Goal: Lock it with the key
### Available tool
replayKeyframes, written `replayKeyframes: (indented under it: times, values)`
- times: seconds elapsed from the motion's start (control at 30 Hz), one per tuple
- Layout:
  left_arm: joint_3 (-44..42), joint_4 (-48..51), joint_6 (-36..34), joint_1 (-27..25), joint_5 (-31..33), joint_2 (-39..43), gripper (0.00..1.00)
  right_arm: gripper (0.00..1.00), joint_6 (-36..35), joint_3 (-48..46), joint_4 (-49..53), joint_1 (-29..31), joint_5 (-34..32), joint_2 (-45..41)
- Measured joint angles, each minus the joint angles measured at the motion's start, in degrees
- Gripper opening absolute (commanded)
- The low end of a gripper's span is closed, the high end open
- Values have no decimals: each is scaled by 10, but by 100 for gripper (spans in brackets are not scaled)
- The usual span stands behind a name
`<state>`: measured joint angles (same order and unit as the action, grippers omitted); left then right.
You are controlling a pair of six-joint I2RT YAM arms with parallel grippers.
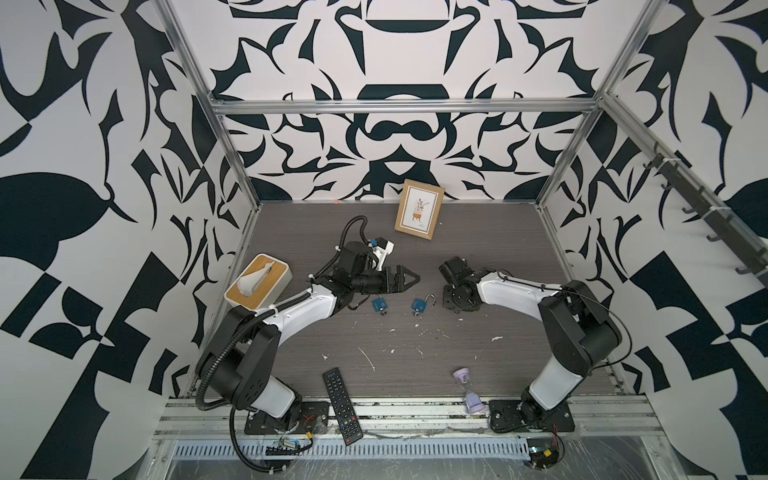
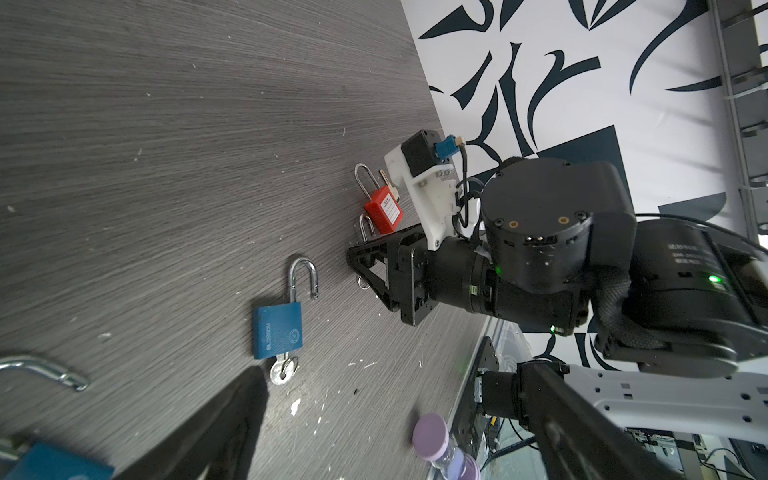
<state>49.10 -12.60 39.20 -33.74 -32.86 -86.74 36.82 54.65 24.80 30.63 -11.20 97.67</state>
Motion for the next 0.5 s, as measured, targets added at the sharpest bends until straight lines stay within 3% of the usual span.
replayKeyframes:
  times: [0.13,0.17,0.23,0.5]
  values:
    - [0,0,0,0,0,0,100,30,-9,0,0,0,0,0]
    - [0,0,0,0,0,0,100,23,-12,0,-1,0,0,0]
    - [0,0,0,0,0,0,99,0,-17,0,-1,0,0,0]
    - [-21,1,-5,40,2,1,93,0,-82,-21,-15,7,1,-32]
